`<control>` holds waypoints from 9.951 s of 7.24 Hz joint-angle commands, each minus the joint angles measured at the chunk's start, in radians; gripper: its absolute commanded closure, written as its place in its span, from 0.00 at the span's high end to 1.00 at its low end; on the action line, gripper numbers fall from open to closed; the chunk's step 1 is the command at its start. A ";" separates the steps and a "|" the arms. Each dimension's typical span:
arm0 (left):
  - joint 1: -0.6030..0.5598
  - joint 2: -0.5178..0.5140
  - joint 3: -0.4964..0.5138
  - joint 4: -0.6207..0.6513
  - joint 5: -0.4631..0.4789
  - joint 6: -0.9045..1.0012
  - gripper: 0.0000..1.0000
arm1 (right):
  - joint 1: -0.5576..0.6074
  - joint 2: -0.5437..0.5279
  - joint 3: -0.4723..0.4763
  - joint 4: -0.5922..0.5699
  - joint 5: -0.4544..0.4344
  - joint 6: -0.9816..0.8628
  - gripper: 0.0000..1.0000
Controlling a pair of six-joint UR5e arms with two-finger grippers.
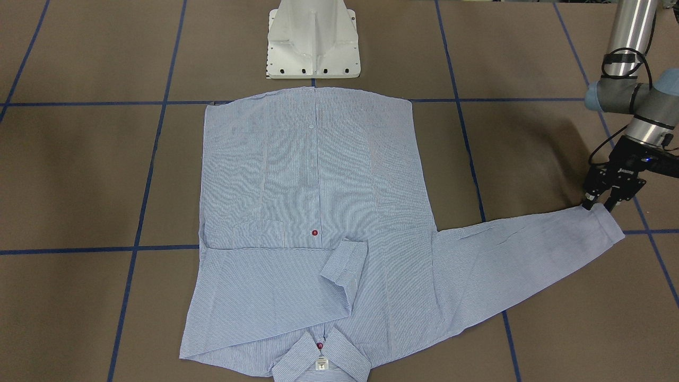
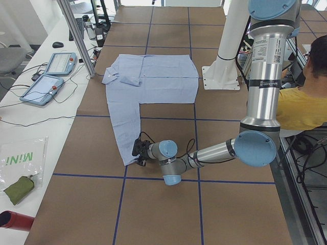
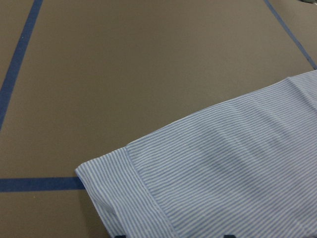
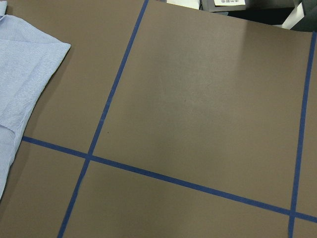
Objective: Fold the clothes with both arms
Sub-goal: 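Lower the left gripper to the cuff of the other sleeve and grasp, then carry the sleeve with the left gripper across onto the shirt front, then release the sleeve with the left gripper while the right gripper moves toward the hem, then lower both grippers to the hem corners nearest the robot and grasp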
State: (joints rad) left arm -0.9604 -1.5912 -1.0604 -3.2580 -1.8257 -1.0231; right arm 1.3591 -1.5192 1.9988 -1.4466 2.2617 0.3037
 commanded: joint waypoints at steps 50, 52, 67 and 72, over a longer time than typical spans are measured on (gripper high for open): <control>0.831 -0.016 -0.980 1.242 0.325 -0.370 0.57 | -1.229 -0.251 0.264 0.308 -0.976 1.235 1.00; 0.832 -0.049 -0.980 1.293 0.325 -0.370 0.50 | -1.236 -0.251 0.262 0.308 -0.984 1.236 1.00; 0.829 -0.044 -0.990 1.296 0.322 -0.367 0.00 | -1.264 -0.249 0.244 0.310 -1.016 1.252 1.00; 0.832 -0.059 -0.989 1.284 0.322 -0.373 0.00 | -1.331 -0.243 0.200 0.340 -1.104 1.393 0.92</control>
State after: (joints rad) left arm -0.1295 -1.6452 -2.0494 -1.9678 -1.5032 -1.3935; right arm 0.0405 -1.7651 2.2093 -1.1207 1.1677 1.6674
